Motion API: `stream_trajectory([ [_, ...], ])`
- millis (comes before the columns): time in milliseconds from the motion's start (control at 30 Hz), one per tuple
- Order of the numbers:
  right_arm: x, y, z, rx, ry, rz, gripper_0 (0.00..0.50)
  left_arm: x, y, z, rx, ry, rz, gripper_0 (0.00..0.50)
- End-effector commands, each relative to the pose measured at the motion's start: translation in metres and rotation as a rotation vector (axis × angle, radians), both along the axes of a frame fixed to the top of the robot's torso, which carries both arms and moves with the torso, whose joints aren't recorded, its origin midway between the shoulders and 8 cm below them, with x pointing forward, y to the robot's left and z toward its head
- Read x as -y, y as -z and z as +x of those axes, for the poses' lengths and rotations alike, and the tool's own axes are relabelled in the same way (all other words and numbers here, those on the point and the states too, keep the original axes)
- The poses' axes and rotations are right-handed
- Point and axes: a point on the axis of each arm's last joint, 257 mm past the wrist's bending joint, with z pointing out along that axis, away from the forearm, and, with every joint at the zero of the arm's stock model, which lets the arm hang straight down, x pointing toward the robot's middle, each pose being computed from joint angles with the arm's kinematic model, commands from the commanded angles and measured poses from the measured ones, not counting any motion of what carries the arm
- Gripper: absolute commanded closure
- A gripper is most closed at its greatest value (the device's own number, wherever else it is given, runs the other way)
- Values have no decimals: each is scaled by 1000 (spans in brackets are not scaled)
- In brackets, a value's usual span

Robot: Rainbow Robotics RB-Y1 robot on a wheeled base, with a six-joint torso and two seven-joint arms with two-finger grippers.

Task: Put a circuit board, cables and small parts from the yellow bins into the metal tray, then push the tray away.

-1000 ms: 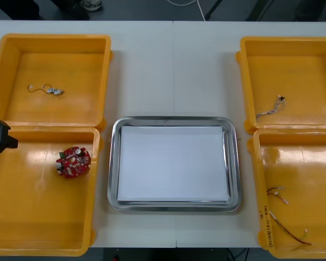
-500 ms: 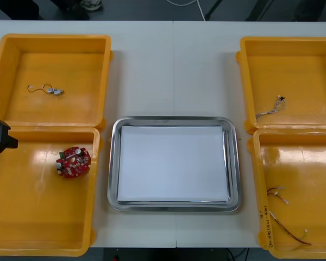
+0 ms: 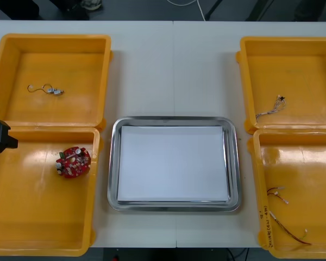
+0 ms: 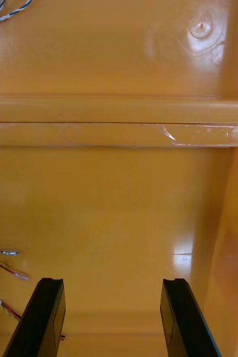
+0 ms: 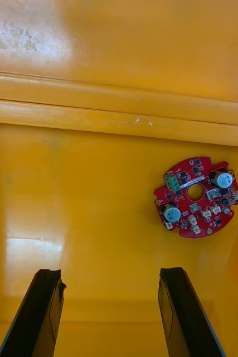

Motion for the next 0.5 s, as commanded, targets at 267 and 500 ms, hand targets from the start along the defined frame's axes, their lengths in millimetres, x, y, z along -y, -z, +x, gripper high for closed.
stream_trajectory([
  [267, -4, -17, 11, 55, 26, 5, 0, -7, -1, -7, -14, 117, 93, 0],
  [500, -4, -17, 11, 55, 26, 5, 0, -7, -1, -7, -14, 117, 93, 0],
])
